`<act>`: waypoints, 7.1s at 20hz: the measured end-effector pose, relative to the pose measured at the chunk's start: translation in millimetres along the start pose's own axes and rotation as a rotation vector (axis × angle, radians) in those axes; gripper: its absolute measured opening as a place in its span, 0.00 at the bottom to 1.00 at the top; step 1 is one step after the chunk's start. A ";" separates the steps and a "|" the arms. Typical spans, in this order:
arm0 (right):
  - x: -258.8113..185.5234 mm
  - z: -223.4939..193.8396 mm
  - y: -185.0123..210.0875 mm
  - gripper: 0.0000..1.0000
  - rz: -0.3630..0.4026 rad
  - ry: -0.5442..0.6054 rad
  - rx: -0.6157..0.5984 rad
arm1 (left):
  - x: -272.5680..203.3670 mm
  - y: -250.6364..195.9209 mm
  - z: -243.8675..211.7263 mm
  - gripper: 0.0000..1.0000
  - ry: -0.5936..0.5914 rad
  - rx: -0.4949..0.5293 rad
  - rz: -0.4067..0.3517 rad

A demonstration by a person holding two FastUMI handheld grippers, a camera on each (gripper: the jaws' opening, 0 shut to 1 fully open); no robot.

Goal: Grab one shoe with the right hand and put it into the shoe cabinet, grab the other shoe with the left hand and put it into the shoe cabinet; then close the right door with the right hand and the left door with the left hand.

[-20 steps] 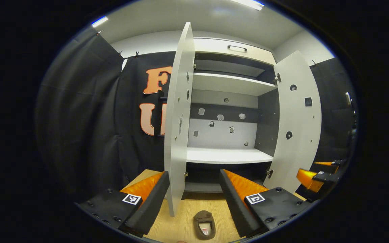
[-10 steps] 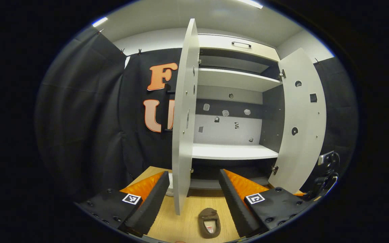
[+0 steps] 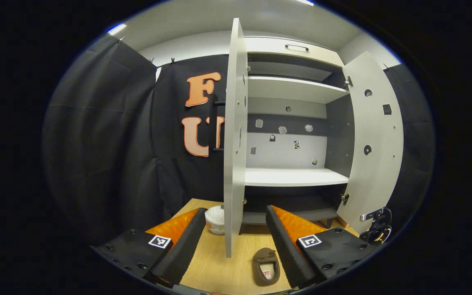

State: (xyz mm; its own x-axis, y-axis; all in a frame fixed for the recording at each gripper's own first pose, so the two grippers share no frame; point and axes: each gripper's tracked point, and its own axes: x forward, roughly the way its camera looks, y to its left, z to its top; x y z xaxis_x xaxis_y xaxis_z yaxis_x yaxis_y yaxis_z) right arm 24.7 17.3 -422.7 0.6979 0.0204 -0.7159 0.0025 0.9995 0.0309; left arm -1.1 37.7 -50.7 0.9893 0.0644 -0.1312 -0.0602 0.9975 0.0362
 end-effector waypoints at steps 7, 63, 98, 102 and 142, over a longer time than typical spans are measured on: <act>31.0 -23.5 10.6 0.62 0.039 0.114 0.049 | 3.7 1.3 -12.5 0.97 0.034 0.028 0.009; 49.5 491.5 39.2 0.24 0.030 -0.253 0.315 | 53.1 23.2 -0.3 0.97 0.005 -0.026 0.018; -206.7 347.6 -10.5 0.93 0.054 -0.620 0.025 | 46.3 -56.1 -336.0 0.98 0.731 -0.083 -0.095; -207.4 335.4 -16.8 0.92 0.055 -0.604 0.032 | 55.0 -58.4 -353.4 0.98 0.789 -0.100 -0.108; -256.2 293.8 -49.9 0.92 0.006 -0.656 0.045 | 135.4 -125.9 -73.6 0.07 0.559 -0.092 -0.209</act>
State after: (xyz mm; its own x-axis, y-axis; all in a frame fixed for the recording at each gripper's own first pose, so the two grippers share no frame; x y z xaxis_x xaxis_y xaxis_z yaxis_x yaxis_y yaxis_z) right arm 56.2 -44.7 -35.9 0.9898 -0.0066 -0.1426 0.0171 0.9972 0.0727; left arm 130.6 -77.0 -146.0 0.7631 -0.1534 -0.6278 0.0920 0.9873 -0.1293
